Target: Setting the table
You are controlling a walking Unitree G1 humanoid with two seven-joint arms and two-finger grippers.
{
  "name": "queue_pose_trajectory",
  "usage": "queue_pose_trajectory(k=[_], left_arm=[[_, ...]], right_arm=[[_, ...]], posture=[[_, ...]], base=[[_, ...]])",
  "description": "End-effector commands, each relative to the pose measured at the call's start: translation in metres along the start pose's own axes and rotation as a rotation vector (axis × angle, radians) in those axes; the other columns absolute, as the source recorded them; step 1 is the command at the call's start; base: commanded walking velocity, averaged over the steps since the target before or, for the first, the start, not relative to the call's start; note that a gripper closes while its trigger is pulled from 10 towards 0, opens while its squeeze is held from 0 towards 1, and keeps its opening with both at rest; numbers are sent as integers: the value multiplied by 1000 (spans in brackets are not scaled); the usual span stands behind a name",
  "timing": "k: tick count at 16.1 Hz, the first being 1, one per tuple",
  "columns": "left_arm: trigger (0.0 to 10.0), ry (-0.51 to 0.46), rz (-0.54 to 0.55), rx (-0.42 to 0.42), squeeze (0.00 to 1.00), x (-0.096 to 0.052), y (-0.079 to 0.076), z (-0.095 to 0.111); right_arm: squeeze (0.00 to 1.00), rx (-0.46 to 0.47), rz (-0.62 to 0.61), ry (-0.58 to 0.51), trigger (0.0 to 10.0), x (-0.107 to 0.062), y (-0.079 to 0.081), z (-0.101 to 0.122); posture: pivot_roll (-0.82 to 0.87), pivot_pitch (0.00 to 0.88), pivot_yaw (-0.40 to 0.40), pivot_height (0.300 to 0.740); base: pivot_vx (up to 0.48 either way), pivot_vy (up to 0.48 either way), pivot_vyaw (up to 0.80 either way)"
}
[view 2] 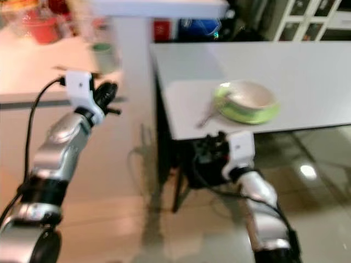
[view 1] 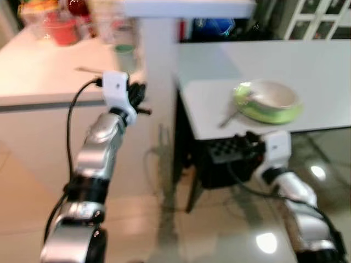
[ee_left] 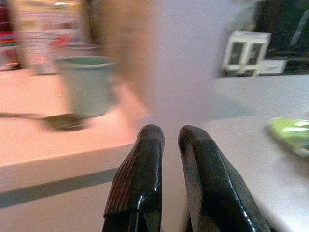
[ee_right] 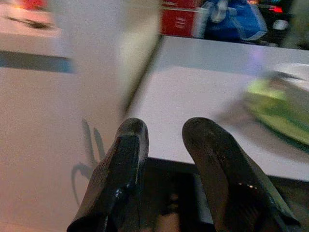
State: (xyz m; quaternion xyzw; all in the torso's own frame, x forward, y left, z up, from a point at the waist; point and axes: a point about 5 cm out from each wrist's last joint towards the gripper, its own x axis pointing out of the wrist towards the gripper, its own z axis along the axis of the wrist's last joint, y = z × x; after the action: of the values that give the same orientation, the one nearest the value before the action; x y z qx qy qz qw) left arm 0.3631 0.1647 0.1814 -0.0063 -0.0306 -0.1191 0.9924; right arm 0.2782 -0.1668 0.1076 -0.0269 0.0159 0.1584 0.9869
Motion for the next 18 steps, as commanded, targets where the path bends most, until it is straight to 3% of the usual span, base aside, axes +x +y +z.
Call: queue_pose_trajectory(k=[1, 8, 13, 18], left_arm=[[10000, -20, -20, 13, 0, 3, -5, 6], [10000, -9, -18, 40, 0, 4, -4, 5], [10000, 3, -66, 68, 0, 4, -11, 3], [10000, 31, -48, 110, 0, 4, -8, -1]], right_arm=[[0, -25, -18, -14, 10000, -2, -6, 6], [0, -24, -13, -14, 10000, -4, -3, 5], [0, -27, -12, -11, 10000, -5, -2, 5], [0, -22, -9, -8, 10000, -5, 0, 3]], posture=[[-25, 0, -9, 740], [-28, 0, -1, 740], [-30, 0, 1, 740], [-30, 0, 10, 740]], base=[[307, 371, 0], [467, 40, 0], [466, 0, 0], [0, 0, 0]])
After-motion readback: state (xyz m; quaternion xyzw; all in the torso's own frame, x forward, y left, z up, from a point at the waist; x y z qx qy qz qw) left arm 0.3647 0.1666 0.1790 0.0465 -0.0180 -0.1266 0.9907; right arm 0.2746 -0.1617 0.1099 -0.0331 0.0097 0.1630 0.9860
